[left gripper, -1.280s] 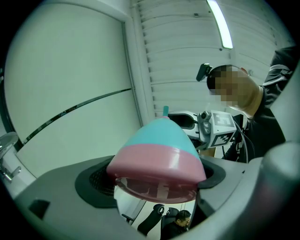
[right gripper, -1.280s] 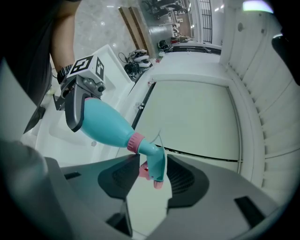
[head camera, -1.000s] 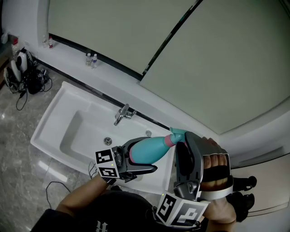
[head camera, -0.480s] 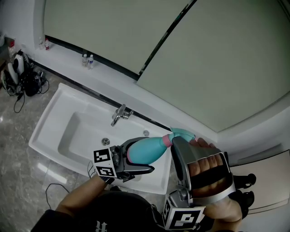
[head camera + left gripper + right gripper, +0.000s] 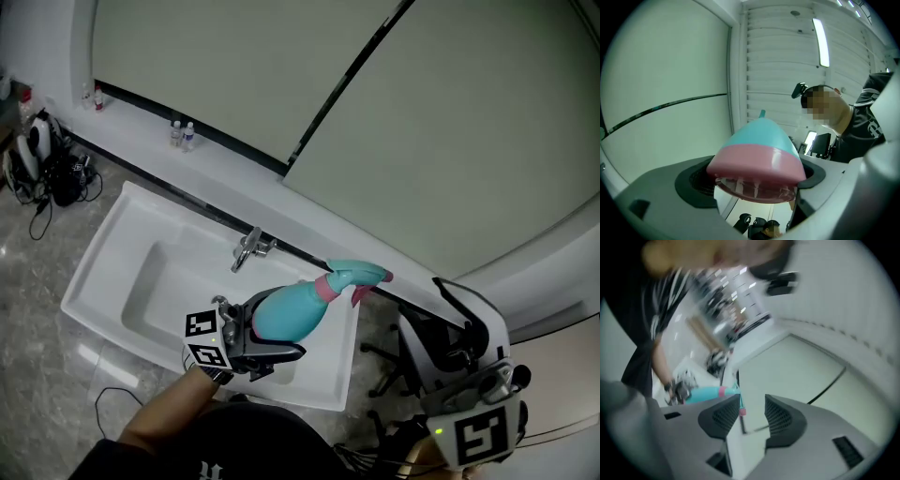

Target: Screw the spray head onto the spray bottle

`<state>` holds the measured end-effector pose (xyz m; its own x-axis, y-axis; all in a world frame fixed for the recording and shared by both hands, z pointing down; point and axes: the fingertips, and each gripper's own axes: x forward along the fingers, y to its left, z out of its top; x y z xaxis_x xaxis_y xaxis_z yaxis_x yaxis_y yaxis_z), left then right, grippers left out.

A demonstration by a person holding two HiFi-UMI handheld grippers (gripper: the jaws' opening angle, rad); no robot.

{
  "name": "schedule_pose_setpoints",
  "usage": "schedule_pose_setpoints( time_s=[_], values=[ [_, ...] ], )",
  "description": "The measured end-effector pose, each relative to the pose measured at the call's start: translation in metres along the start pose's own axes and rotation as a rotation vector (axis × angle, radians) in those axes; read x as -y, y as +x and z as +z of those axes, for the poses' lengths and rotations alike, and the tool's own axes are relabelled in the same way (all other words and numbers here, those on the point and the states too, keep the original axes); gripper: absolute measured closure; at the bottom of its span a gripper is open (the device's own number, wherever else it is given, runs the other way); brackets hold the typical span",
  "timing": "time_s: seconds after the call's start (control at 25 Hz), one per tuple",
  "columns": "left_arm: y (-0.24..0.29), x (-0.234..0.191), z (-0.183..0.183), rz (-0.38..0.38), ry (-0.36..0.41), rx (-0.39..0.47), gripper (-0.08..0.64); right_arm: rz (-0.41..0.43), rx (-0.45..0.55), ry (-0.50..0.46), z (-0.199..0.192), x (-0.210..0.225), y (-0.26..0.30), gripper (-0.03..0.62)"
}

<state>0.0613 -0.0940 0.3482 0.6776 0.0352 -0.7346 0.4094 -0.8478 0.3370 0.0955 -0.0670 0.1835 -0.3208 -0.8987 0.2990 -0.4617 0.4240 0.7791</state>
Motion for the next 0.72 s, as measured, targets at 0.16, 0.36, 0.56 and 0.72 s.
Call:
schedule_pose_setpoints(
  time_s=[0.16,0.36,0.56,0.72],
  values=[
    [0.003,0.012,0.006,-0.056,-0.010,-0.004,0.089,0.309,0.582,0.879,-0.032,0.028,-0.026,0.431],
    [0.014,0.033,0.006,-0.137,-0.062,-0.002,0.089,0.688,0.871,1.123,-0.035,-0.006,-0.008,0.273],
    [0.022,0.040,-0.002,-0.178,-0.089,-0.015,0.089,0.891,0.907,1.035,0.013,-0.034,0.018,0.260],
    [0.027,0.048,-0.002,-0.187,-0.095,-0.020,0.089,0.933,0.911,0.934,0.039,-0.042,0.015,0.261]
  ],
)
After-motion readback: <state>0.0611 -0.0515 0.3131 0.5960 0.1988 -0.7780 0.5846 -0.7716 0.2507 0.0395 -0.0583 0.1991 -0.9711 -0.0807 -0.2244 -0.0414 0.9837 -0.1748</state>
